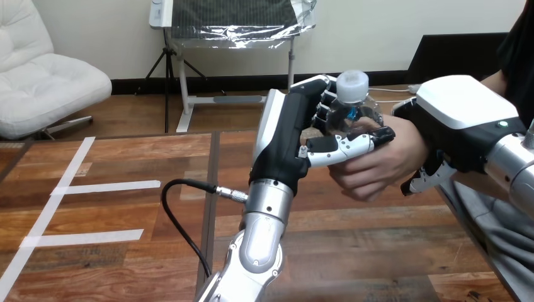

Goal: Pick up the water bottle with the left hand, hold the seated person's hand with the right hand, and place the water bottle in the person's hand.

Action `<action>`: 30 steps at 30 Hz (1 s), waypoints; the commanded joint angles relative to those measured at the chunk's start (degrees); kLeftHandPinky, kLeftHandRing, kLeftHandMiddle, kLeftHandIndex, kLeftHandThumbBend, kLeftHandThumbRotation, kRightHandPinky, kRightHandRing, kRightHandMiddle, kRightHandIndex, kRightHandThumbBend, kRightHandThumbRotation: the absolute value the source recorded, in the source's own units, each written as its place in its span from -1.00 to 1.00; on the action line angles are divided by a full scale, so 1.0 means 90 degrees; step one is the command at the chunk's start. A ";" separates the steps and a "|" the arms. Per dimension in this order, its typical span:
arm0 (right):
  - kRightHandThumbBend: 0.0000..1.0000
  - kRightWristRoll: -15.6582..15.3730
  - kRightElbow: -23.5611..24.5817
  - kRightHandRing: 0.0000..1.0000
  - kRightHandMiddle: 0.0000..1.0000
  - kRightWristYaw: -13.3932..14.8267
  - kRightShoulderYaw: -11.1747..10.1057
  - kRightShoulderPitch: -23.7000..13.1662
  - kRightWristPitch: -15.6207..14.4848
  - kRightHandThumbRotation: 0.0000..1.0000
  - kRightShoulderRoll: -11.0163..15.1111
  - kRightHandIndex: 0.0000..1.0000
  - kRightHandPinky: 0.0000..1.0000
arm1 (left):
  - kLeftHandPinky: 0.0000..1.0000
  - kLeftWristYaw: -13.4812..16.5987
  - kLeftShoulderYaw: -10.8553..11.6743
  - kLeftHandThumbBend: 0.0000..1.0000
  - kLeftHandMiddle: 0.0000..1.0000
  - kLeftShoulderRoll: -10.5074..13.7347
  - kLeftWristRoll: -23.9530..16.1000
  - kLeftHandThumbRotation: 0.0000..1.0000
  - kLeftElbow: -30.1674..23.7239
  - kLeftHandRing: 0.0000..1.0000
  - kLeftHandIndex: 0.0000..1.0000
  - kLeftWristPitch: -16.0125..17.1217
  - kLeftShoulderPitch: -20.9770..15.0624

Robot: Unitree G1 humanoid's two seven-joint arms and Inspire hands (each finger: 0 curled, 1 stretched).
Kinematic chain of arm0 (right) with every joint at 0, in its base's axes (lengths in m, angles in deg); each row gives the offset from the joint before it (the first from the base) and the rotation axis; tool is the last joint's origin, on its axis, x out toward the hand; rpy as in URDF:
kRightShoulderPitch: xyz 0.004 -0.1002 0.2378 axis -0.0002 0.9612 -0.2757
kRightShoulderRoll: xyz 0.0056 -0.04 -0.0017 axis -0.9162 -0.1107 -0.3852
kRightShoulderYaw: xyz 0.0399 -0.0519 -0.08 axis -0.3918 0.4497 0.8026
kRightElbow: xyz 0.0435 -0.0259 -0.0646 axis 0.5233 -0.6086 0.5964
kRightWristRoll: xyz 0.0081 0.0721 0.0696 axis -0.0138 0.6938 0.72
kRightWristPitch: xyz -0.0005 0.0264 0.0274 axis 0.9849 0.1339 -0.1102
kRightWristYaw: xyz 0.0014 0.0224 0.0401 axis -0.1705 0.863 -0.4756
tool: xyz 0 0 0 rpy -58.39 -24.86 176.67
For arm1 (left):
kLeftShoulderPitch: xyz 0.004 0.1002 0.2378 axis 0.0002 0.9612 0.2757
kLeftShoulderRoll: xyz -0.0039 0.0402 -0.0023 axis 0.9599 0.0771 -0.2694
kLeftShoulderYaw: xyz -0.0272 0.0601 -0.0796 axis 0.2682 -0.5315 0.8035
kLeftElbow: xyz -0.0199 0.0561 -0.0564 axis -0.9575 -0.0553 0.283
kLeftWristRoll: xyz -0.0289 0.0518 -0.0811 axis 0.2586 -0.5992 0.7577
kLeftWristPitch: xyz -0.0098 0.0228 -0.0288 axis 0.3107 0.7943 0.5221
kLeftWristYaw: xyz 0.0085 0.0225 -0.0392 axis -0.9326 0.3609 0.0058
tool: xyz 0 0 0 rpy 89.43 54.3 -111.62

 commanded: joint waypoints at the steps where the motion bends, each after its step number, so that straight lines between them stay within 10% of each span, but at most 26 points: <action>1: 0.77 0.0031 0.0145 0.60 0.67 0.0120 -0.0228 -0.0260 0.0158 -1.00 0.0039 0.61 0.34 | 0.39 -0.0337 -0.0316 0.41 0.56 -0.0489 -0.0229 -0.60 -0.0338 0.52 0.62 -0.0182 -0.0353; 12: 0.81 0.0247 0.0158 0.85 0.86 0.0175 -0.0380 -0.0105 0.0352 -1.00 -0.0039 0.77 0.58 | 0.93 -0.0617 -0.0252 0.81 0.97 -0.0319 -0.0555 0.07 -0.0504 0.96 0.98 -0.0215 -0.0262; 30: 0.86 0.0670 0.0210 0.89 0.93 0.0170 -0.0567 0.0165 0.0708 -1.00 -0.0086 0.82 0.64 | 1.00 -0.0973 -0.0113 0.99 1.00 -0.0208 -0.0652 0.29 -0.0856 1.00 1.00 -0.0306 -0.0017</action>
